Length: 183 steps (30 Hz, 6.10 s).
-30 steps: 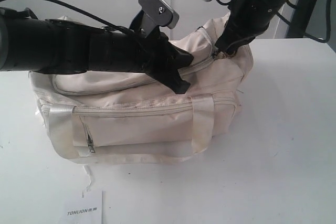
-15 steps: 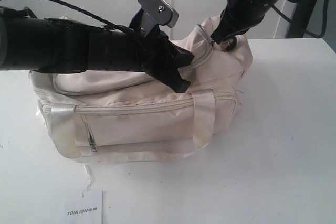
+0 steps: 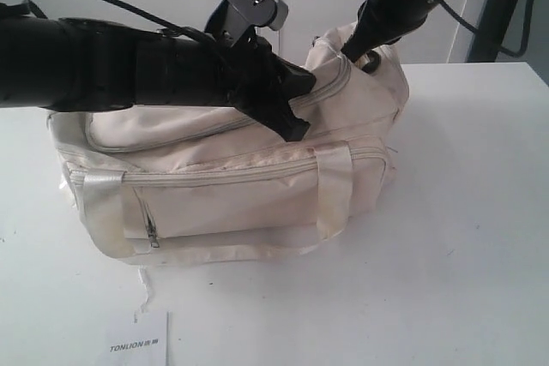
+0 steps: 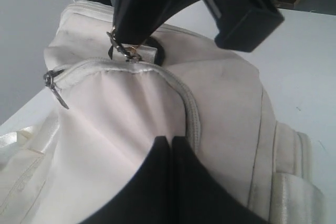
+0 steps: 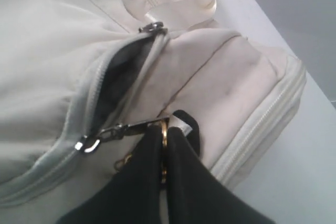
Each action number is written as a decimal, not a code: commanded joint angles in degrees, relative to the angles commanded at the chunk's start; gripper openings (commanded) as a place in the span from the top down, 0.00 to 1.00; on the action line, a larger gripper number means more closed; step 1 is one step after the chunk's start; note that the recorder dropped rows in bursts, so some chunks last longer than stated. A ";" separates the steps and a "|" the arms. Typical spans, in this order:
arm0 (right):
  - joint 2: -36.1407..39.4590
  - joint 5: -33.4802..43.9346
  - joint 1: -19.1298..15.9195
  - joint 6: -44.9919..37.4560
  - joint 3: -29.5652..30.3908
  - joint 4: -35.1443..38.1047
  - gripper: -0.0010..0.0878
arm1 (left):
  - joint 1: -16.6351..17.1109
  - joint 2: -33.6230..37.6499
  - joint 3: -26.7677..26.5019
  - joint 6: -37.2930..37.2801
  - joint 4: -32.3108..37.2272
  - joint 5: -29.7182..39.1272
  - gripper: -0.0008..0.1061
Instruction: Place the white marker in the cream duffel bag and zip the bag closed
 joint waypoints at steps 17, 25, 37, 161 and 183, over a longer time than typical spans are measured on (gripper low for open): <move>3.85 -15.54 0.00 0.00 0.00 0.23 0.99 | 0.00 0.00 0.00 0.00 0.00 0.54 0.99; 7.46 -19.51 0.00 0.00 0.00 0.64 0.99 | 0.00 0.00 0.00 -0.79 0.00 0.33 0.99; 8.45 -23.11 0.00 0.60 0.00 0.64 0.99 | 0.00 0.00 0.00 -2.25 0.00 0.44 0.99; -15.05 9.24 -12.66 32.49 8.50 -9.89 0.99 | 25.04 -20.72 6.38 -17.33 0.00 -16.88 0.99; -21.28 -6.08 -12.66 32.49 22.08 -10.78 0.99 | 25.23 -30.40 9.75 -5.89 0.00 -10.56 0.99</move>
